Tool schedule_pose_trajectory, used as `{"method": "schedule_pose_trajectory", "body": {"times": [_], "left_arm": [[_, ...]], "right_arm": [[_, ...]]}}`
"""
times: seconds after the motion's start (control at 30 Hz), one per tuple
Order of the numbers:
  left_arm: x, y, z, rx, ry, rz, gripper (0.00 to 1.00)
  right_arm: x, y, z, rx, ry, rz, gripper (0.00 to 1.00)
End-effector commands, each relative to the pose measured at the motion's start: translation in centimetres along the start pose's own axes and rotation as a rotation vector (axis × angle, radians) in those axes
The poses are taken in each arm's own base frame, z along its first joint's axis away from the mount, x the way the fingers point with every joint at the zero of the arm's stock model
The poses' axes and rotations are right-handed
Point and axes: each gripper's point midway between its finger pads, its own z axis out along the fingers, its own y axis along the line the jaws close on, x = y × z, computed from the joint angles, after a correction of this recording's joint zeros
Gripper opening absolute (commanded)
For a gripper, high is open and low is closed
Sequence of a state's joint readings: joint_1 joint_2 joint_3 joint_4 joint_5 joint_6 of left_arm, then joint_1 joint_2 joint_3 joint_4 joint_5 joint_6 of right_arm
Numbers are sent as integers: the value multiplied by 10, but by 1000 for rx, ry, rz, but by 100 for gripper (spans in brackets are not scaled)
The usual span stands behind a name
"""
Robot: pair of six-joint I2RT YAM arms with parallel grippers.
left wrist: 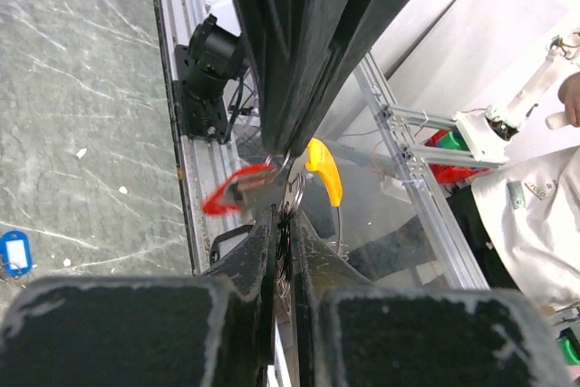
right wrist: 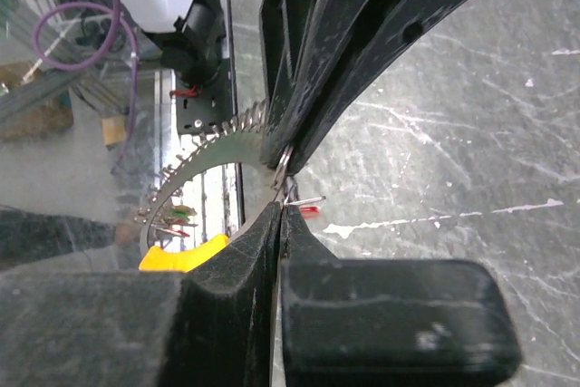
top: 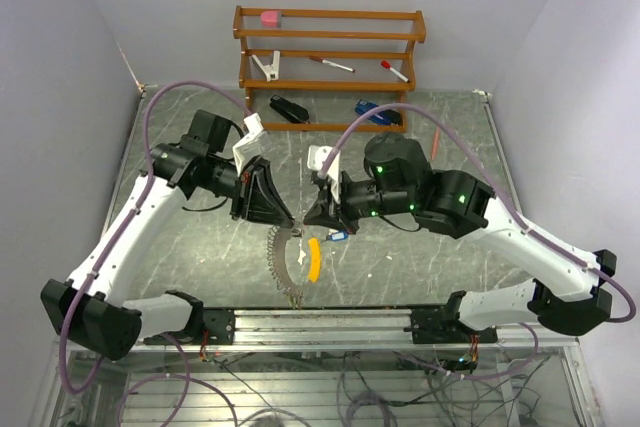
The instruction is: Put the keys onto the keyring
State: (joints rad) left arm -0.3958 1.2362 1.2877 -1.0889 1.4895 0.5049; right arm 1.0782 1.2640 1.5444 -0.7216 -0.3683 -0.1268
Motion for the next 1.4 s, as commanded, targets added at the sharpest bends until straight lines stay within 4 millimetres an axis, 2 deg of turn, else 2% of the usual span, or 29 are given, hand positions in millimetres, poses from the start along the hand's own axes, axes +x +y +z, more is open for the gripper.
{"method": "schedule_pose_trajectory", "body": {"times": [0.0,0.23,0.77,1.13,1.37], "left_arm": [[-12,-7,1,-4,-11,61,7],[-7,8,-3,-107,42,102,7],[0,22,-6,-145,85,78,7],[-6,14,-5,-124,69,70,7],[-4,9,-4,-105,58,57,7]], "right_arm": [[10,0,7,50,32,-58,0],[19,-3,11,114,37,-112,0],[10,-9,2,206,12,-208,0],[17,-9,7,218,39,-248,0],[12,-8,11,214,26,-269,0]]}}
